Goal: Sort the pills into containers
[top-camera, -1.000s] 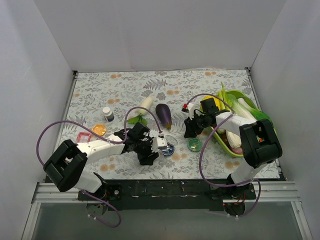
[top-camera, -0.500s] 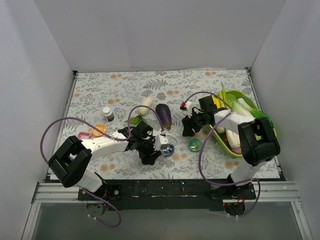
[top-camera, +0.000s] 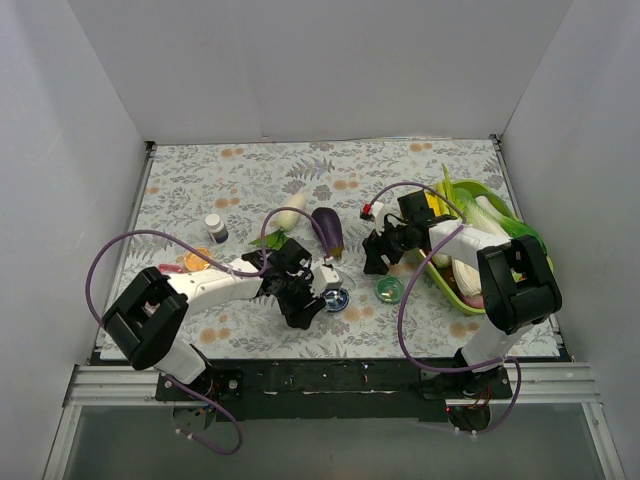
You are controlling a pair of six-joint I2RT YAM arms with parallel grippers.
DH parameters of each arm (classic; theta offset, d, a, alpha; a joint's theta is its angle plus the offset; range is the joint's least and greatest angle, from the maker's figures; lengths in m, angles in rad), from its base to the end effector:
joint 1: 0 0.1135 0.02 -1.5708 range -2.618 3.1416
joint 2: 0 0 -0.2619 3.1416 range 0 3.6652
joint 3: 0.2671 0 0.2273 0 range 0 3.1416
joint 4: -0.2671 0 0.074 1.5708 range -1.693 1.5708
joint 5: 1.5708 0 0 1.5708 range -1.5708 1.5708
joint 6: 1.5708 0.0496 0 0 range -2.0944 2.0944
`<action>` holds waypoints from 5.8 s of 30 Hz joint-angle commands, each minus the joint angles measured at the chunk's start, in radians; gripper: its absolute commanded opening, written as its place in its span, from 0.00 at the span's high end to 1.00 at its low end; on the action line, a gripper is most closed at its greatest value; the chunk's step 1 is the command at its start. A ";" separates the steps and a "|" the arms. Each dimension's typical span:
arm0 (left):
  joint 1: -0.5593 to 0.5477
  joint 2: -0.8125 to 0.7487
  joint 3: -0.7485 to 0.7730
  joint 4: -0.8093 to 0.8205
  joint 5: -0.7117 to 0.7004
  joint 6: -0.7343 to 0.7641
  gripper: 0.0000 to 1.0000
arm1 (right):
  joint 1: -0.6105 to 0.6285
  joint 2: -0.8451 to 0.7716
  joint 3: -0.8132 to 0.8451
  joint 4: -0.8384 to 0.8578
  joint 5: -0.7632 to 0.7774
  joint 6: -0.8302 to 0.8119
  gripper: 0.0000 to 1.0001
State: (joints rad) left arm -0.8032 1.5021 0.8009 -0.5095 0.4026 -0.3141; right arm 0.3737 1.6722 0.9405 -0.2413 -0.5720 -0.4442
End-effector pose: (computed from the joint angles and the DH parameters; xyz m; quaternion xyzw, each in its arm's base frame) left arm 0.1599 -0.1937 0.1672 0.2681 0.9266 -0.2598 0.0445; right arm 0.2833 0.1399 0.1766 -0.4408 0.8082 0.2595 0.2918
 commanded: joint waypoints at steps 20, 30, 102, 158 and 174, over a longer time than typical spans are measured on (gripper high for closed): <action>-0.053 0.055 0.158 -0.162 -0.087 -0.192 1.00 | -0.015 -0.040 0.006 -0.023 -0.040 -0.016 0.21; -0.065 0.093 0.216 -0.221 -0.108 -0.235 1.00 | -0.019 -0.034 0.007 -0.029 -0.046 -0.021 0.21; -0.097 0.316 0.517 -0.534 -0.180 -0.341 1.00 | -0.048 -0.031 0.012 -0.047 -0.080 -0.022 0.19; -0.102 -0.963 -0.468 0.886 -0.163 -0.263 1.00 | -0.048 -0.316 -0.145 -0.111 -0.299 -0.717 0.04; -0.102 -1.125 -0.562 0.809 -0.163 -0.128 1.00 | 0.044 -0.059 0.052 -0.150 0.029 -0.473 0.11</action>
State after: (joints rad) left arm -0.9009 0.3889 0.2867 0.2935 0.2470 -0.4667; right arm 0.3897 1.5936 0.9501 -0.4091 -0.6384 -0.9909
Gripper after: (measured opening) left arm 0.510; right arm 0.904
